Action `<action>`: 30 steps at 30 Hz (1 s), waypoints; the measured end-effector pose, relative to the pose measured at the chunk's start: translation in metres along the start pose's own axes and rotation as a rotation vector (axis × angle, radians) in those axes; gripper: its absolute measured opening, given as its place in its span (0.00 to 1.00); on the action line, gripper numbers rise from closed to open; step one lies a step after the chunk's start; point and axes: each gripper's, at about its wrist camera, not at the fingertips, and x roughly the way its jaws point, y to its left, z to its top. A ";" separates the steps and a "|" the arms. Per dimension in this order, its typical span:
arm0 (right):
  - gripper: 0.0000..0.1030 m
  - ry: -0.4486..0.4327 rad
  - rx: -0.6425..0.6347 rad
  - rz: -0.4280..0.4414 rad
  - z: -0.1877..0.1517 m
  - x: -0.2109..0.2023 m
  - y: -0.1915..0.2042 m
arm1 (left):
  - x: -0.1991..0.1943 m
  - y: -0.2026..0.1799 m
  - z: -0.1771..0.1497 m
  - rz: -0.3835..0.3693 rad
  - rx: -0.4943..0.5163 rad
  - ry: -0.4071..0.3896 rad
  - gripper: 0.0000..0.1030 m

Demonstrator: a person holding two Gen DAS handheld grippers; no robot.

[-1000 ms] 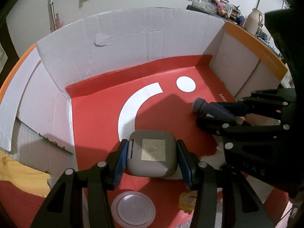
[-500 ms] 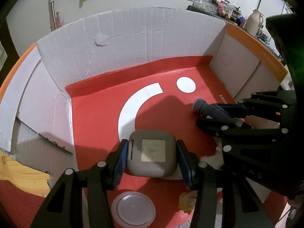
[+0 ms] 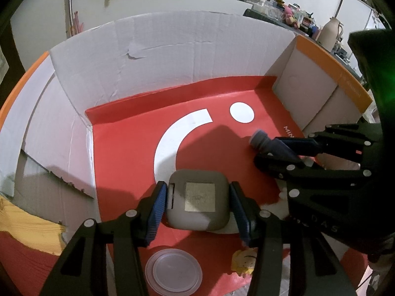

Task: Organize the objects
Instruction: 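Carry the bottle and grey case into the box and lower them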

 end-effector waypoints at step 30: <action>0.27 -0.074 0.020 0.009 -0.009 -0.052 0.012 | -0.042 -0.007 0.001 -0.030 -0.041 -0.089 0.61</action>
